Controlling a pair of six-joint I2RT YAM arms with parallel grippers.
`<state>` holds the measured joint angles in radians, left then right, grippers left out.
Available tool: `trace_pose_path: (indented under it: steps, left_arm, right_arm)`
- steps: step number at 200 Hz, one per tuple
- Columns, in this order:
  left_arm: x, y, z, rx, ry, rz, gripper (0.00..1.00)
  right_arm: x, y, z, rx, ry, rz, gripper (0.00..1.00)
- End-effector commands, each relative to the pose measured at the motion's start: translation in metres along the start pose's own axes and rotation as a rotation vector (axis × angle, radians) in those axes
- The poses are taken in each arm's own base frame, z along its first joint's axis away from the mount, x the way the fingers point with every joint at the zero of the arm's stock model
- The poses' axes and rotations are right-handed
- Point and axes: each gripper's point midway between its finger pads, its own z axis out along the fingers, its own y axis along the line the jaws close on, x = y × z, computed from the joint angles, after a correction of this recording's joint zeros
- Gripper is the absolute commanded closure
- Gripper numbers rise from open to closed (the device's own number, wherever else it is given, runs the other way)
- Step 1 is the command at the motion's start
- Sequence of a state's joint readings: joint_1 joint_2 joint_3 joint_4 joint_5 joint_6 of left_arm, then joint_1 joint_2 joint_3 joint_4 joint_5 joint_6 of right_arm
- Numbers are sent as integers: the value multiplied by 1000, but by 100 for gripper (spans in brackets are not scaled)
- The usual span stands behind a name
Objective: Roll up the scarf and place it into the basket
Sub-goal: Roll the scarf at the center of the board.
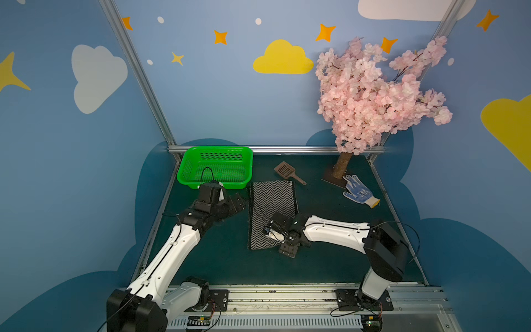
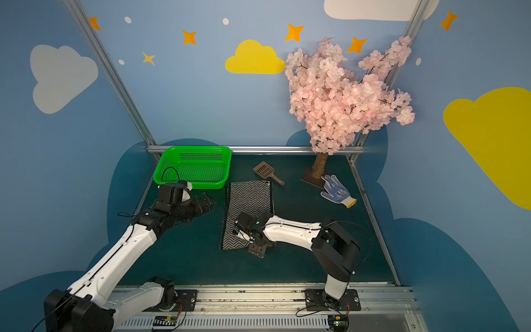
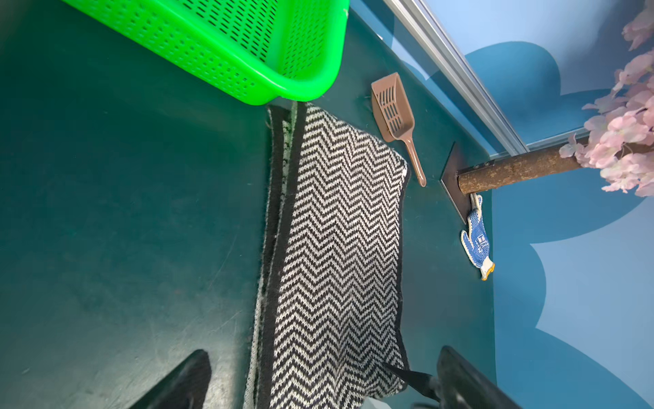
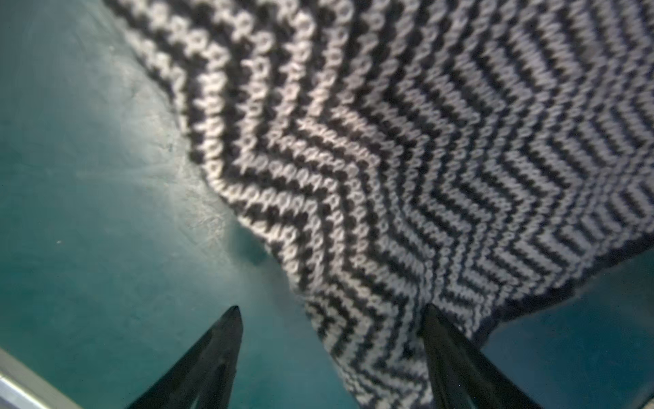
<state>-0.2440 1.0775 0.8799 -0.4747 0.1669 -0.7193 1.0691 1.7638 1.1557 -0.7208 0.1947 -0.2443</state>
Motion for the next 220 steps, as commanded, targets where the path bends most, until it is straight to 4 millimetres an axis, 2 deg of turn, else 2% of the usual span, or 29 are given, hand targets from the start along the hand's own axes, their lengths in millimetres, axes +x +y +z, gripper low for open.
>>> trace_pose_path:
  steps: [1, 23, 57, 81, 115, 155, 185, 220]
  left_arm:
    - [2, 0, -7, 18, 8, -10, 0]
    - [0, 2, -11, 19, 1, -10, 0]
    - [-1, 2, -14, 19, -3, -6, 0]
    - [-1, 4, -19, 14, -14, 5, 0]
    - [-6, 12, -28, -20, -51, 20, 0]
    - [-5, 12, -30, -9, -54, 30, 0]
    - [3, 10, -28, 29, -42, 50, 0]
    - [17, 10, -30, 93, -41, 47, 0]
  right_arm:
    - [-3, -2, 6, 3, 0, -8, 23]
    - [2, -4, 18, 12, 34, 4, 29]
    - [-8, -7, 29, -51, 61, 59, 61]
    - [-25, 0, 19, -124, 47, 105, 79]
    - [-61, 14, -15, -276, -40, 230, 82]
    - [-91, 29, -51, -466, -100, 334, 80]
    - [-99, 23, -66, -656, -139, 474, 79]
    - [-97, 1, -63, -825, -187, 626, 80]
